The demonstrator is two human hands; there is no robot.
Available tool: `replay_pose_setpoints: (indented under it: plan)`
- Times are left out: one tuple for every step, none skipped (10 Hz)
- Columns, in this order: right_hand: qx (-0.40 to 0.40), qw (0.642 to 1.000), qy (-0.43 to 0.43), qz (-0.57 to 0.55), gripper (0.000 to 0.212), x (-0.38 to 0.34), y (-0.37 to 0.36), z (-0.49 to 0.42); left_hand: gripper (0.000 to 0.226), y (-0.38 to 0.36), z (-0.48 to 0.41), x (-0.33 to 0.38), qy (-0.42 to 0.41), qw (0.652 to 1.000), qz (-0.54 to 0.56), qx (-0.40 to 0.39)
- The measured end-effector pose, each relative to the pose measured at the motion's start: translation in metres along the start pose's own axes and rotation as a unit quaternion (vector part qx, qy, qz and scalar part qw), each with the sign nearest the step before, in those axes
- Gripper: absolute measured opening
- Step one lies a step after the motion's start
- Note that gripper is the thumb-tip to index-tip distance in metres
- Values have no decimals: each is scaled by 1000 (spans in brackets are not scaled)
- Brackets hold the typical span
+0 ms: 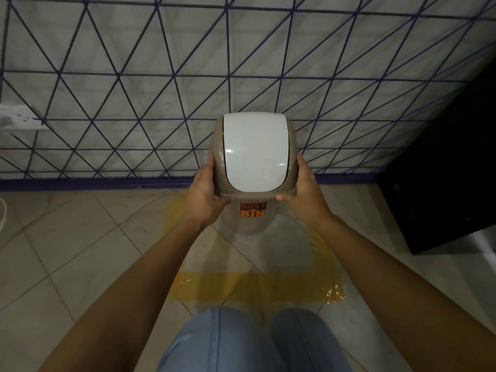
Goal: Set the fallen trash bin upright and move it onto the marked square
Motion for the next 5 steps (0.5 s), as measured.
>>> replay_pose_setpoints:
  plan:
    - [-9,1000,1,7,104,-2,0,1,103,2,1,2,11,1000,5,3]
    - [-13,1000,7,26,104,-3,3,2,99,4,5,2,16,1000,2,14]
    - [3,999,9,47,101,-4,7,5,89,11,10,2,5,999,4,36]
    - [17,998,14,58,96,-8,12,10,71,22,18,9,-23,997,7,76]
    - [34,998,-8,58,90,-8,21,14,59,27,23,18,-14,996,-5,92]
Point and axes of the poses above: each hand's wrist, its own z-axis away from the middle knuckle, its own y-axis out of the back of the hand, x = y × z, the point moved 10 cm from there along -z, towards the middle knuckle, and after that the axes turned 1 degree about x, right-handed, at the moved point
